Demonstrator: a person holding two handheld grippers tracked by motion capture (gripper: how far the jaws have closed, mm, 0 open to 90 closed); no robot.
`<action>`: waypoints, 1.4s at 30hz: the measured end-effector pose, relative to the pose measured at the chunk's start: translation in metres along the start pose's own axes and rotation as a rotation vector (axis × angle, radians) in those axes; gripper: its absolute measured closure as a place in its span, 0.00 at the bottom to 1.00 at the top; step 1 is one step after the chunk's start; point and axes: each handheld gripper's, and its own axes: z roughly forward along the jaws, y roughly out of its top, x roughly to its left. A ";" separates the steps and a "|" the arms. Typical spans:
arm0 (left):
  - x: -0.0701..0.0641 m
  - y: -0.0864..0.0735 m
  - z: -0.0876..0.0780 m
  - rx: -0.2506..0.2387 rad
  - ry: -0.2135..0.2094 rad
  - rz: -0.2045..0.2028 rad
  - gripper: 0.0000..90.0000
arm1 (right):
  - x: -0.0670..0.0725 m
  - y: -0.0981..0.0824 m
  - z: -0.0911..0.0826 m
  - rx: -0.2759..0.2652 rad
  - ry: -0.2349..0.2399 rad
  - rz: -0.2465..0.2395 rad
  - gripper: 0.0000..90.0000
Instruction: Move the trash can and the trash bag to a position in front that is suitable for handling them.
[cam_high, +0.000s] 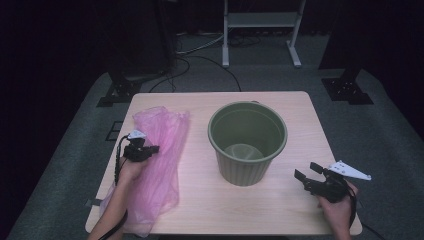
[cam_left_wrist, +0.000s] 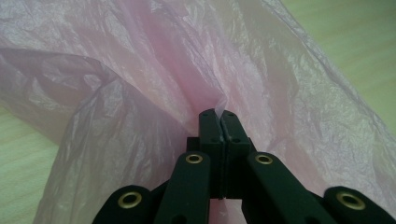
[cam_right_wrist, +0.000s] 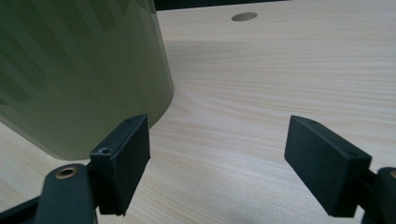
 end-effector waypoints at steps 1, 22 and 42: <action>-0.002 0.000 -0.001 0.004 -0.022 0.010 1.00 | 0.000 0.000 0.000 0.001 0.000 0.001 0.24; -0.039 0.054 -0.086 0.010 -0.199 0.382 1.00 | 0.004 -0.001 0.009 0.035 0.016 -0.003 0.24; -0.059 0.121 -0.184 -0.092 -0.197 0.514 1.00 | 0.006 0.000 0.017 0.053 0.024 -0.003 0.24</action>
